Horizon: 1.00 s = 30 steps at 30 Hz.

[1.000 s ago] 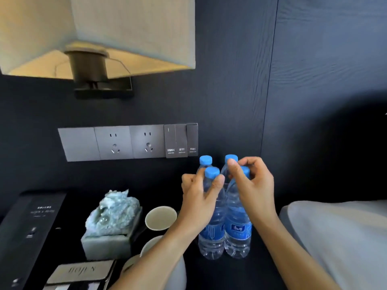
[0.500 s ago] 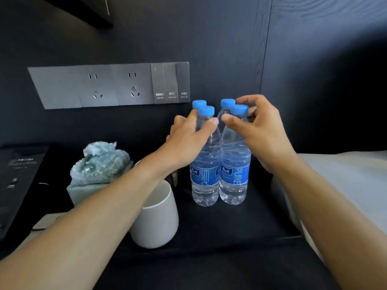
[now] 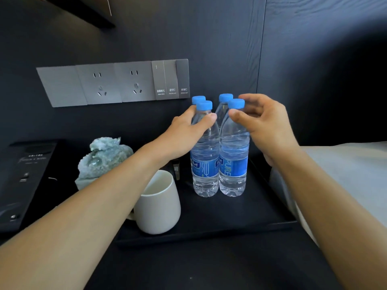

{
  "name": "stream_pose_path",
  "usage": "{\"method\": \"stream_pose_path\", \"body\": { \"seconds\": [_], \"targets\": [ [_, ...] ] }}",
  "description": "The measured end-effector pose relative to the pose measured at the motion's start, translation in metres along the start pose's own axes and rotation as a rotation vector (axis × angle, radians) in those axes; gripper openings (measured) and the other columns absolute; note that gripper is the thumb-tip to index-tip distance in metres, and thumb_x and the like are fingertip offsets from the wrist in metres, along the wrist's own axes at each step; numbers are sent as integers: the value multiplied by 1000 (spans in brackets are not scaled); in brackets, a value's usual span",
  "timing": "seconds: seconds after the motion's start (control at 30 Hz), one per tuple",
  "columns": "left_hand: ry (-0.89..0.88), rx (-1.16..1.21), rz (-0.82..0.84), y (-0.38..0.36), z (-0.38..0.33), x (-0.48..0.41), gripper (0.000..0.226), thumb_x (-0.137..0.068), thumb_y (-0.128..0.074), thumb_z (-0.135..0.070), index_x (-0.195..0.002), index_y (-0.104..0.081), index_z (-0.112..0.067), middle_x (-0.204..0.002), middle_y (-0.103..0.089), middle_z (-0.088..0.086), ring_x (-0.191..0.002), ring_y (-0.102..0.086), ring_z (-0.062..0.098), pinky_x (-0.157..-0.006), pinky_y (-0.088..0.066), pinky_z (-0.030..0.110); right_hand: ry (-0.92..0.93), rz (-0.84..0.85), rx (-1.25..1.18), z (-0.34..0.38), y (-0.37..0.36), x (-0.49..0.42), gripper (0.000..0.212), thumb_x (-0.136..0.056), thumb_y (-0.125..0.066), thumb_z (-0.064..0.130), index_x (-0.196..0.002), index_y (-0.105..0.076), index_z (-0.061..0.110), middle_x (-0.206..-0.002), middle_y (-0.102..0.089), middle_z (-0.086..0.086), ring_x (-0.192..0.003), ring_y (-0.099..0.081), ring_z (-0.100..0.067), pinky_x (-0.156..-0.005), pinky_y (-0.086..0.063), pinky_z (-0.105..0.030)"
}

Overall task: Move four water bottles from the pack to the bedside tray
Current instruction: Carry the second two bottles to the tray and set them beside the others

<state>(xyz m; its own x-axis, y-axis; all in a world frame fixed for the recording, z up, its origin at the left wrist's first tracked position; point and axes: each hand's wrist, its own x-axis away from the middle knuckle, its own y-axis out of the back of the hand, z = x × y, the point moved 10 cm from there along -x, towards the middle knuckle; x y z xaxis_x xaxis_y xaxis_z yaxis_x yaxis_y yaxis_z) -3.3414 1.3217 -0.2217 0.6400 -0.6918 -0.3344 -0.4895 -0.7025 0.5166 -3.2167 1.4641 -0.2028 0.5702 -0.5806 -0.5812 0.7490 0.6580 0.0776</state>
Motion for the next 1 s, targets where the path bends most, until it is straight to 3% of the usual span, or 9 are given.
{"method": "stream_pose_path", "body": {
  "seconds": [0.13,0.2,0.33,0.43,0.53,0.63,0.73,0.83,1.0],
  "targets": [
    [-4,27,10,2,3,1,33,-92,-55,-62,-119,-63,-45,-127,-69,-10,-119,-64,10,-109,-48,42,-16,9,1,-2,0,2,44,-88,-78,26,-130,-67,17,-110,-78,3,-100,-74,-7,-82,-58,-19],
    [2,27,20,3,5,2,34,-98,-55,-57,-127,-62,-41,-129,-69,-12,-120,-64,6,-105,-47,35,-27,80,9,-2,0,1,39,-90,-70,19,-129,-70,21,-104,-79,13,-96,-75,1,-78,-56,-12],
    [12,32,28,5,4,4,33,-101,-54,-53,-129,-62,-38,-129,-69,-12,-120,-63,5,-99,-46,28,16,129,44,3,-2,4,35,-90,-70,5,-119,-75,24,-101,-81,10,-97,-76,-5,-89,-60,-25],
    [15,39,21,5,4,5,35,-101,-54,-53,-132,-61,-37,-131,-68,-12,-120,-63,5,-95,-45,26,26,51,86,6,0,7,31,-87,-79,13,-115,-76,24,-93,-79,9,-86,-75,-4,-87,-63,-32],
    [17,50,27,5,3,7,29,-101,-54,-54,-127,-60,-44,-129,-68,-16,-116,-63,0,-90,-46,23,7,36,138,6,-3,9,31,-87,-80,23,-117,-76,22,-94,-78,6,-89,-76,-13,-88,-63,-41],
    [26,29,28,6,2,9,13,-100,-51,-59,-112,-57,-56,-116,-65,-29,-94,-61,-20,-73,-40,15,-17,84,156,6,-5,9,13,-90,-73,29,-103,-77,29,-94,-79,5,-91,-76,-13,-87,-62,-37],
    [23,18,37,6,2,9,18,-101,-50,-59,-117,-55,-56,-113,-63,-32,-88,-59,-25,-69,-39,13,-47,156,175,2,-5,8,7,-90,-71,26,-94,-77,25,-92,-79,-1,-86,-75,-11,-78,-63,-31],
    [24,13,40,6,3,8,25,-101,-51,-58,-124,-56,-51,-111,-63,-31,-91,-61,-19,-69,-40,12,-18,117,259,3,-3,4,26,-87,-79,37,-105,-72,20,-91,-74,5,-86,-71,-13,-76,-61,-32],
    [11,6,-11,11,1,7,25,-99,-57,-56,-121,-61,-46,-100,-69,-23,-88,-66,-9,-71,-46,17,-11,-11,322,0,-3,4,53,-74,-83,55,-102,-54,21,-86,-57,15,-72,-56,-3,-54,-42,-7]
  ]
}}
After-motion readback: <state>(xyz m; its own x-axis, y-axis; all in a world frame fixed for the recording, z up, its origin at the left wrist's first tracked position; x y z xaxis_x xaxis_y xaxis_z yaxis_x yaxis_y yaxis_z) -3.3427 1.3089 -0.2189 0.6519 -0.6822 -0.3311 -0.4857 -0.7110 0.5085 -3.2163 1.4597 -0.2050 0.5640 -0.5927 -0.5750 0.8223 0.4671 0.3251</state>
